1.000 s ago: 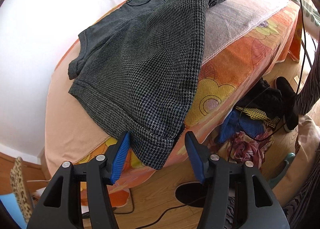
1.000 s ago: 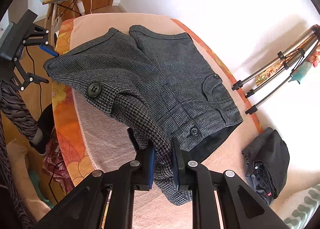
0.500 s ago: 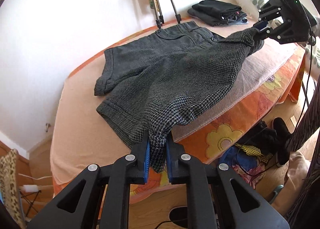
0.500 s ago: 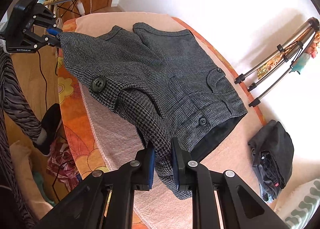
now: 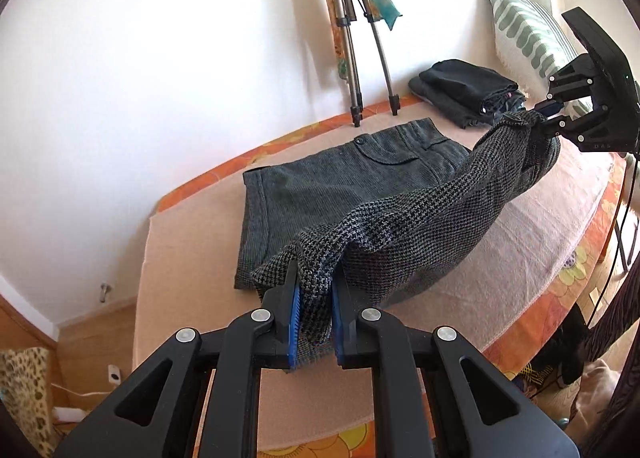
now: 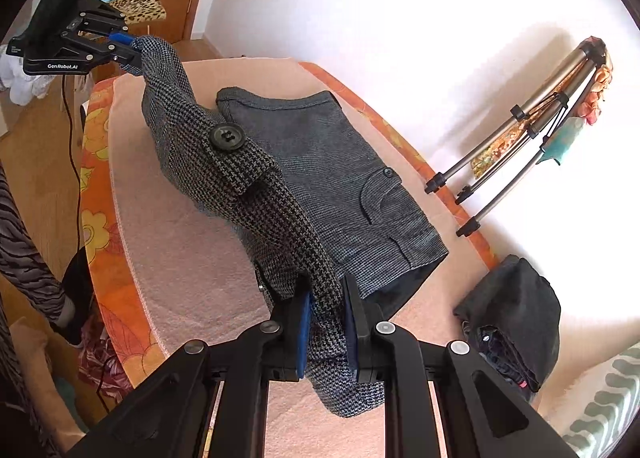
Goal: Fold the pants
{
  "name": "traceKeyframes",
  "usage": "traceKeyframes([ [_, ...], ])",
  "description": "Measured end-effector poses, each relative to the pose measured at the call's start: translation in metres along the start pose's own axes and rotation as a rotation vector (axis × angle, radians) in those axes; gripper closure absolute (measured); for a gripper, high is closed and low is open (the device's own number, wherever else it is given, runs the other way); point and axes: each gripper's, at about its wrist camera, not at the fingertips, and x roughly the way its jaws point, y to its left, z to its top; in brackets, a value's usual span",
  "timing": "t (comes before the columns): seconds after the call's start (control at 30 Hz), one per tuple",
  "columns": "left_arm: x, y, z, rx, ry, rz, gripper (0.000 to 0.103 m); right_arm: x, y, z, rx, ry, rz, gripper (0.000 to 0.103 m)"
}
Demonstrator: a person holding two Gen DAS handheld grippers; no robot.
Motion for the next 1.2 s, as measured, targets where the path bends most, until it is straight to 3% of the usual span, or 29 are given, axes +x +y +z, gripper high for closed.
traceKeyframes([
  [0.43, 0.112, 0.051, 0.075, -0.069, 0.047, -0.037, 0.092, 0.084, -0.089, 0.041, 0.067, 0.055, 0.03, 0.09],
  [0.67, 0.192, 0.069, 0.09, -0.136, 0.158, -0.038, 0.092, 0.153, -0.125, 0.052, 0.084, 0.111, 0.053, 0.09],
  [0.87, 0.234, 0.08, 0.089, -0.191, 0.231, -0.042, 0.091, 0.21, -0.149, 0.052, 0.126, 0.159, 0.106, 0.09],
  [1.03, 0.244, 0.096, 0.09, -0.283, 0.269, -0.042, 0.072, 0.239, -0.15, 0.045, 0.141, 0.195, 0.125, 0.09],
  [1.13, 0.23, 0.111, 0.089, -0.326, 0.256, -0.059, 0.063, 0.244, -0.151, 0.04, 0.158, 0.197, 0.13, 0.087],
  [1.2, 0.218, 0.127, 0.088, -0.387, 0.243, -0.063, 0.052, 0.245, -0.153, 0.039, 0.176, 0.195, 0.135, 0.085],
])
